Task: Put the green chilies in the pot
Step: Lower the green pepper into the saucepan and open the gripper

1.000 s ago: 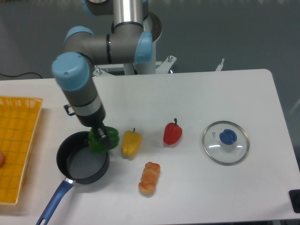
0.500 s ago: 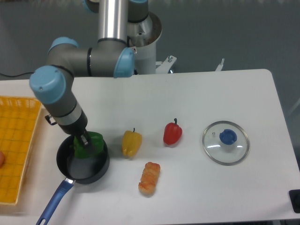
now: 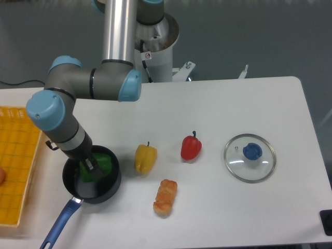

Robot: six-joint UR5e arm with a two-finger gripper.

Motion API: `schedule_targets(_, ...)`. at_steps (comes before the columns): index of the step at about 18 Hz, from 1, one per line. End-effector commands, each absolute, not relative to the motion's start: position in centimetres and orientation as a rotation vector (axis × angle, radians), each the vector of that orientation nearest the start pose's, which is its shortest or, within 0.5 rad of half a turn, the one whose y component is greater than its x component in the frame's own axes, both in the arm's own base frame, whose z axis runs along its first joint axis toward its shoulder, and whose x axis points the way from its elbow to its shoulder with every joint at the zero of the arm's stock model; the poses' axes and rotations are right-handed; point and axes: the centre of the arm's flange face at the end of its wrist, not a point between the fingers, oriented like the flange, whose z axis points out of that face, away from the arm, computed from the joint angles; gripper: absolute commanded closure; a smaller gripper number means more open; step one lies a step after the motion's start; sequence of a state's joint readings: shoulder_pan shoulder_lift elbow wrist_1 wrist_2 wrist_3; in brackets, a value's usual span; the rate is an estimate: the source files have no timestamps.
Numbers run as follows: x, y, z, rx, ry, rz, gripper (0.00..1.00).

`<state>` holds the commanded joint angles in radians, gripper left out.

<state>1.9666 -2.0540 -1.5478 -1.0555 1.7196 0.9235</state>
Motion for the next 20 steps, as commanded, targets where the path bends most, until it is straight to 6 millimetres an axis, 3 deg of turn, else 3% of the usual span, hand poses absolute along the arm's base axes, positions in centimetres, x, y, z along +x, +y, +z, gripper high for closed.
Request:
schedule_targets(6, -14.1, 65.3, 25.7, -3.072, 0.834, 0.235, 0.47)
schedule_targets(13, -14.4, 65.5, 24.9, -3.075, 0.851, 0.227, 0.25)
schedule_targets(20, -14.7, 65.6, 25.8, -3.054, 0.881, 0.245, 0.01)
